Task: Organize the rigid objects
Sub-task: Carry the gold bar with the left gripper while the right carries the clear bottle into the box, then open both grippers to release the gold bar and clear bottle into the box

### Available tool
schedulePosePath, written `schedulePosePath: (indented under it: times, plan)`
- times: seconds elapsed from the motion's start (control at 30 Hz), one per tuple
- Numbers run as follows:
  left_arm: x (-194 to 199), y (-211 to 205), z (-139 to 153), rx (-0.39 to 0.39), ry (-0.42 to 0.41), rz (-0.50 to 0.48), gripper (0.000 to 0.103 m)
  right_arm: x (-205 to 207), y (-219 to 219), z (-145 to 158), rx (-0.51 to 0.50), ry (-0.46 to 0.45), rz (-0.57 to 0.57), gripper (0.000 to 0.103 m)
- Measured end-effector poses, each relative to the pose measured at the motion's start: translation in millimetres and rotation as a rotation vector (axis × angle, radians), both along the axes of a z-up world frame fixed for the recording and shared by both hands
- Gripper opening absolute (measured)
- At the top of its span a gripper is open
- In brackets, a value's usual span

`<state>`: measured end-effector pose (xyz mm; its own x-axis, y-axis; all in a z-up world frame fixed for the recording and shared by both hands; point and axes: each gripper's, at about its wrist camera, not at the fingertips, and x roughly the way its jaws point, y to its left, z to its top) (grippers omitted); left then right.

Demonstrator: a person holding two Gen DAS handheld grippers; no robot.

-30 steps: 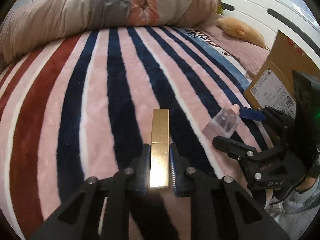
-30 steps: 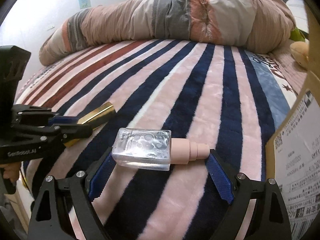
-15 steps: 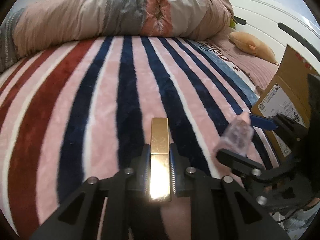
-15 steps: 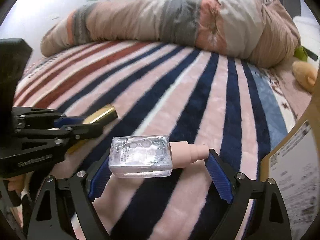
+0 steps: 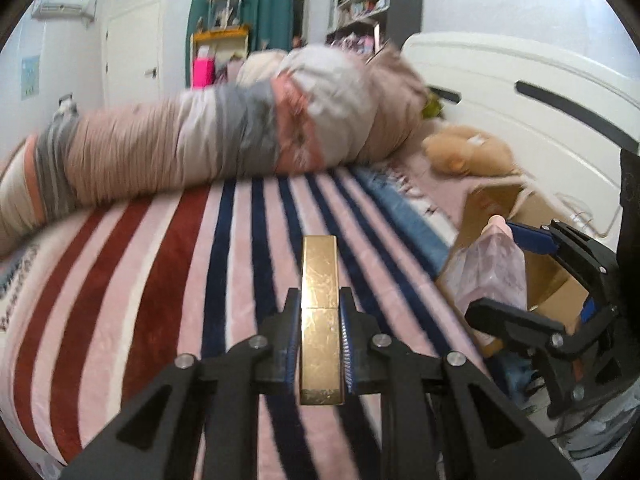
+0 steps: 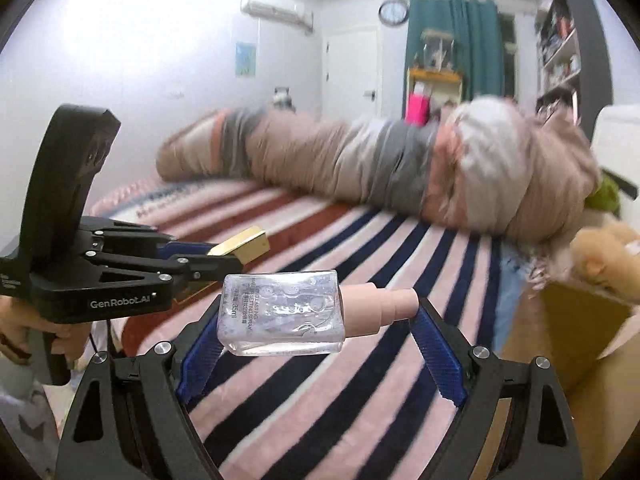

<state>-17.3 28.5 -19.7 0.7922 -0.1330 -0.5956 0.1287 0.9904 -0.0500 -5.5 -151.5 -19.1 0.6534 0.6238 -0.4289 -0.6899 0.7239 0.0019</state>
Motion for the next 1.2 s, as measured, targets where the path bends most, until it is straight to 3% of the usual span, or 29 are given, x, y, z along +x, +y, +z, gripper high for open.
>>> schedulePosePath:
  times: [0.2,0.37,0.5,0.7,1.2]
  plan:
    - [-4.9,-56.0,39.2,-0.029,-0.056,-0.124,0.015,-2.5,-73.6,17.8,0.025,-0.016,-0.155,0.087]
    - [14.5,-121.2,52.5,-0.028,-0.039,-0.271,0.015,11.3,-134.9,7.0,0.014,0.033,-0.321,0.087]
    - [36.1,-159.4,50.4,-0.033,0.007,-0.336,0.015,21.1,-162.7,-8.2,-0.028,0.086,-0.376,0.087]
    - [64.3,-196.3,37.4,-0.001,0.064,-0.374,0.015,33.6,-162.6,-32.4,-0.148,0.121,-0.36,0.087]
    - [93.0,-216.2,16.9,0.059,0.145,-0.408,0.015,42.9,-156.2,-53.4,-0.236,0.151,-0.342,0.089]
